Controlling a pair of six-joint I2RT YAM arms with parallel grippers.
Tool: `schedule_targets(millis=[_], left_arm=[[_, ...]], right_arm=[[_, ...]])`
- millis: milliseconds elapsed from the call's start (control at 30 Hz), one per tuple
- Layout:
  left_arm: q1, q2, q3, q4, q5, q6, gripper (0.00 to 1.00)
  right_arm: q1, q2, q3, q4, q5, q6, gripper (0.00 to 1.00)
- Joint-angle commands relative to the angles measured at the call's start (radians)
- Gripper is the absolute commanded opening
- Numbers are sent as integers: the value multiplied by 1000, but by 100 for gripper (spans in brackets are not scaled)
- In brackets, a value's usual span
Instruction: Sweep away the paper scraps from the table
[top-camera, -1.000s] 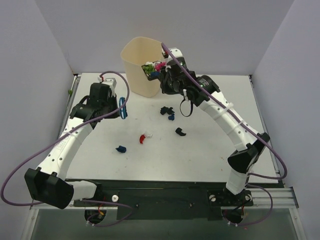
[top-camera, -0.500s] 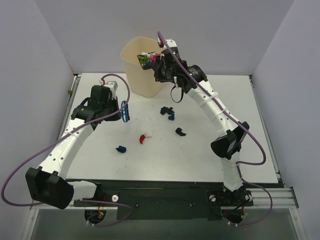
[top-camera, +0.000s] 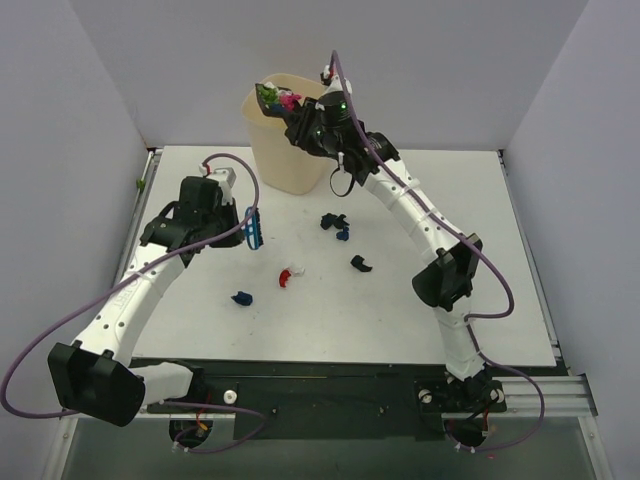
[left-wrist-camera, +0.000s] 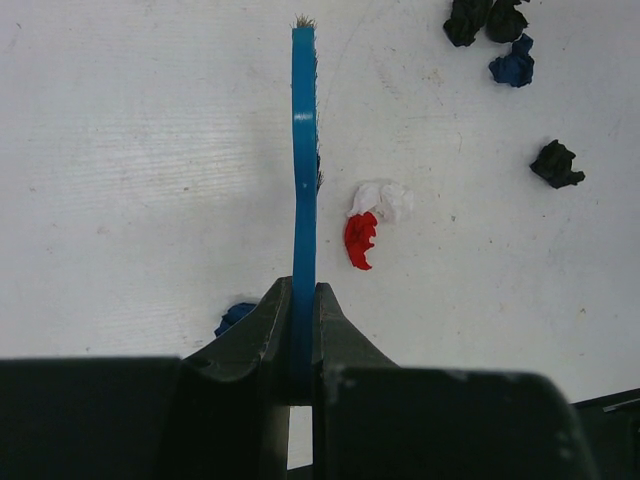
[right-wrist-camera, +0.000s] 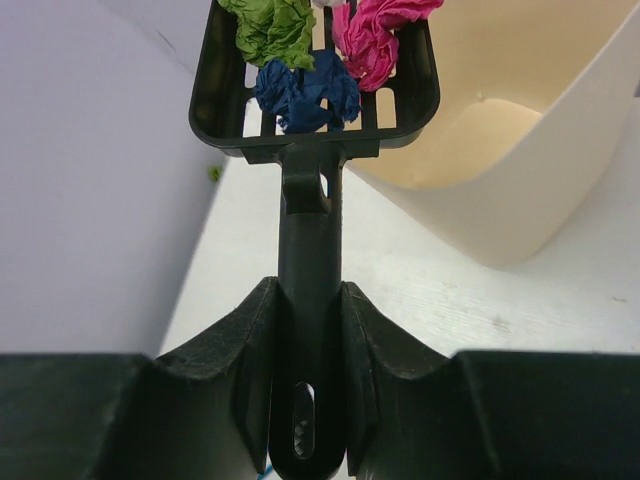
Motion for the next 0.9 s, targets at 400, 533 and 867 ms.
schedule_targets(millis=[400,533,867], left_arm=[[6,-35,-28,70,26,-16,0],[6,-37,-30,72,31,-19,0],[6,-38,-42,76,42,-24,0]], right_arm=[[-46,4,-105,385,-105,448,0],[-46,10,-127,453,-131,523,0],[-75,-12,-275,688,-176,806,0]])
